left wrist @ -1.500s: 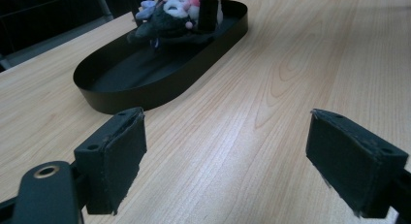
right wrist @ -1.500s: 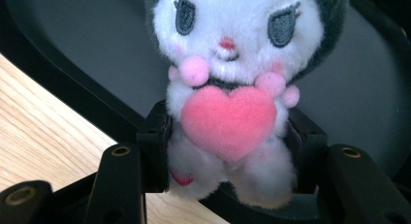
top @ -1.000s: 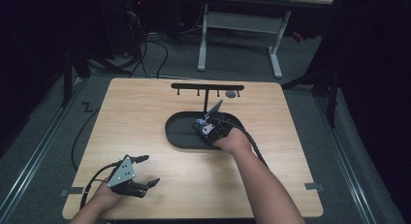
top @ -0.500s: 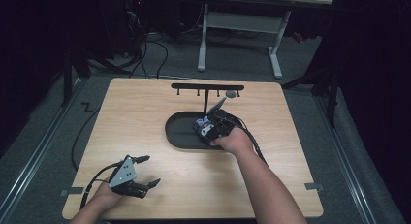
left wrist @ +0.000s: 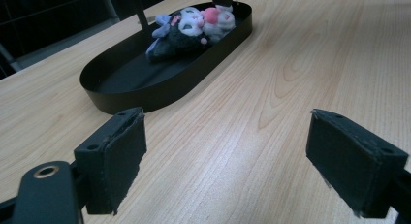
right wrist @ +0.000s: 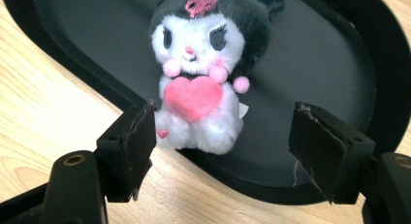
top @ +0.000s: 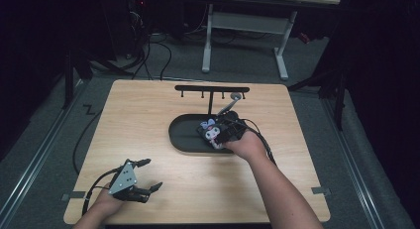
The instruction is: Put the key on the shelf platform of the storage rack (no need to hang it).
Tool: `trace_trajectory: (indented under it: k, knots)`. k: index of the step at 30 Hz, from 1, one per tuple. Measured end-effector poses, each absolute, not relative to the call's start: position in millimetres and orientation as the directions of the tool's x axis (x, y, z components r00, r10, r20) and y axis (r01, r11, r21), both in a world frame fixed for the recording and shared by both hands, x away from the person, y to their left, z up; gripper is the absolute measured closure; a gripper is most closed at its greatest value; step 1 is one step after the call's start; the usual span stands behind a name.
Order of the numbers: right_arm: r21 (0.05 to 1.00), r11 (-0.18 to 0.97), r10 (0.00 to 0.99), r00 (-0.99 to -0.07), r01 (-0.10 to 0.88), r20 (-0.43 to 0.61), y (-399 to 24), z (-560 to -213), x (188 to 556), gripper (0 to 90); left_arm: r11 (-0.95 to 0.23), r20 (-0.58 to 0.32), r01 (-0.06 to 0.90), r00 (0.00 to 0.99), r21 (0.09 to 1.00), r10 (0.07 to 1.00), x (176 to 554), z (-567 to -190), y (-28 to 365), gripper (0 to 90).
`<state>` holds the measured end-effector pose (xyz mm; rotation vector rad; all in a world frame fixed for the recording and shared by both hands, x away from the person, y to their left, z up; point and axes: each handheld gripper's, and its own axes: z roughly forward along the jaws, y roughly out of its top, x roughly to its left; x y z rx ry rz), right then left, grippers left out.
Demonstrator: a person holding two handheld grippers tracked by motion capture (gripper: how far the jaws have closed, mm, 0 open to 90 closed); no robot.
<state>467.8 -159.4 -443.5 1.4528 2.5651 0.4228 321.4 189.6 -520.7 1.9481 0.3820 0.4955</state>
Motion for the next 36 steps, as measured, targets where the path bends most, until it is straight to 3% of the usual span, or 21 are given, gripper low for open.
trace_trajectory:
  k: [19,21,36]
  knots:
    - [0.372,0.516,0.845,-0.531,0.772,-0.071,-172,-427,447,26.5,-0.420,0.160,0.056,0.873,0.906,0.461,324,-520,189,15.4]
    - [0.385,0.482,0.861,-0.508,0.787,-0.039,-175,-424,442,29.9,-0.421,0.160,0.056,0.872,0.905,0.462,324,-520,188,15.4]
    - [0.450,0.474,0.853,-0.521,0.757,-0.022,-196,-435,420,27.5,-0.428,0.169,0.054,0.868,0.902,0.467,323,-521,187,15.4]
